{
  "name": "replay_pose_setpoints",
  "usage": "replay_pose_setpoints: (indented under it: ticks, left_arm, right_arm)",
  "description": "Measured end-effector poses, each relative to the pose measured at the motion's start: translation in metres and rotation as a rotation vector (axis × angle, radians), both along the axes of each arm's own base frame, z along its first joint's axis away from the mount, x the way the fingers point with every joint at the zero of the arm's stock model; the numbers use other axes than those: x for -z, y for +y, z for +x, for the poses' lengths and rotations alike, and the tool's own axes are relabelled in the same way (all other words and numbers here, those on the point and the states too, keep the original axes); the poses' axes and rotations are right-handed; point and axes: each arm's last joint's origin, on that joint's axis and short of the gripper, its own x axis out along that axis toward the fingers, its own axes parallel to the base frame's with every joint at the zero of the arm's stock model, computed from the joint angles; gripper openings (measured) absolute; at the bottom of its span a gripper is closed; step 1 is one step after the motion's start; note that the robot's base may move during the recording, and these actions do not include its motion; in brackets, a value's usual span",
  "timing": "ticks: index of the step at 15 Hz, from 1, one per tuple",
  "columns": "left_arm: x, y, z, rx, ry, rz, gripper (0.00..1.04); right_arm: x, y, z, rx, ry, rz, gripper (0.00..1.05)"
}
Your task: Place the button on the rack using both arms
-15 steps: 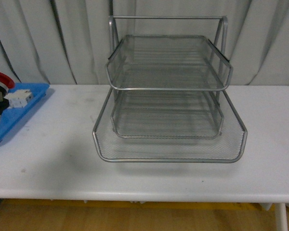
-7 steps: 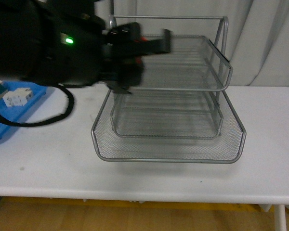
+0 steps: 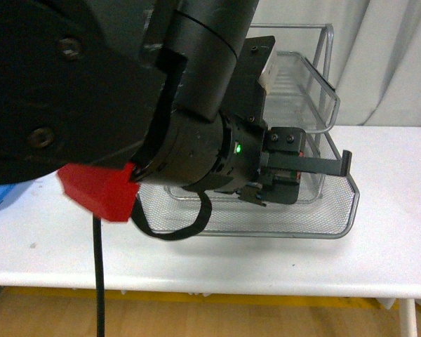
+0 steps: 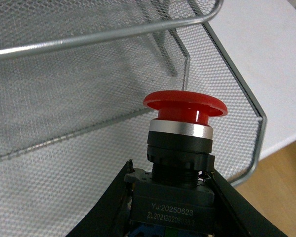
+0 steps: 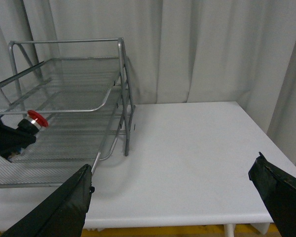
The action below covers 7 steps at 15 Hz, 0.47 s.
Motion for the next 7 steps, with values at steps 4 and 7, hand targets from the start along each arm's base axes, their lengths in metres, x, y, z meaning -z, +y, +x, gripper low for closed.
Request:
replay_pose_setpoints:
  ticks: [4, 7]
  left_arm:
    - [0.017, -0.018, 0.043, -0.019, 0.074, 0.077, 0.37]
    - [0.026, -0.024, 0.074, -0.052, 0.113, 0.144, 0.37]
  right_arm:
    - [0.000, 0.000, 0.000, 0.000, 0.000, 0.000, 0.98]
    - [0.000, 0.000, 0.000, 0.000, 0.000, 0.000, 0.98]
